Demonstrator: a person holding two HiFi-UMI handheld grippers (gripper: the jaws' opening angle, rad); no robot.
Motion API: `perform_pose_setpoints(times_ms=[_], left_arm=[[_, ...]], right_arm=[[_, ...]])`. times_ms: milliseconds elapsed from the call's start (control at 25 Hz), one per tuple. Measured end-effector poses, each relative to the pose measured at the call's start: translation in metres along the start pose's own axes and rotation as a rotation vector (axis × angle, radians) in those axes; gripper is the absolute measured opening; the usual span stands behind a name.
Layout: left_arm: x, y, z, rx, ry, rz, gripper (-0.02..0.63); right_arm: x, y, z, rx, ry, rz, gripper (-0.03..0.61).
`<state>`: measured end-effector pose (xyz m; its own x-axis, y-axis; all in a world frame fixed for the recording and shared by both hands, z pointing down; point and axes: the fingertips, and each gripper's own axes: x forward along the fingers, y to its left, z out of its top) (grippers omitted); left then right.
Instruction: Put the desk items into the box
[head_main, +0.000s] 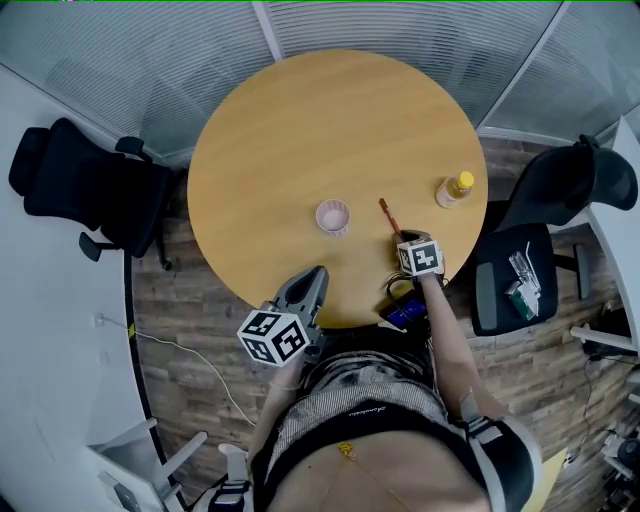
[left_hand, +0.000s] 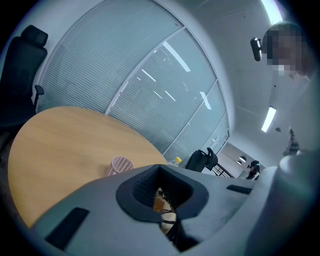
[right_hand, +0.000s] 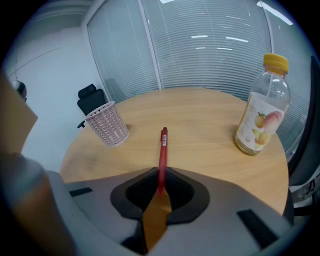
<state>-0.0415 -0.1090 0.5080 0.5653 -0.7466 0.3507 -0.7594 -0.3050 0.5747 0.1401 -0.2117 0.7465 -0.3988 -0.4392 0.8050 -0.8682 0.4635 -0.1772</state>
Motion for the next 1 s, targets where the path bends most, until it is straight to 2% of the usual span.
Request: perform_pose_setpoints(times_ms=[280,680,1000], left_arm=[[0.002,-0.002,-0.001,0.005,0.001,-0.016,0.002],[0.006,-0.001,0.002,0.009,0.007,-0.022,0.002],[0.010,0.001,0.001,0.013,0.018,-0.024,0.002]], right_arm=[[-0.019,-0.009,0.014,-0.016,-0.052,-0.014,0.060],[-0.032,-0.009,0.044,-0.128,-0.099,-0.037,0.060],[-0.037,-0.006,0.063,-0.179,-0.166,-0.022,0.060]])
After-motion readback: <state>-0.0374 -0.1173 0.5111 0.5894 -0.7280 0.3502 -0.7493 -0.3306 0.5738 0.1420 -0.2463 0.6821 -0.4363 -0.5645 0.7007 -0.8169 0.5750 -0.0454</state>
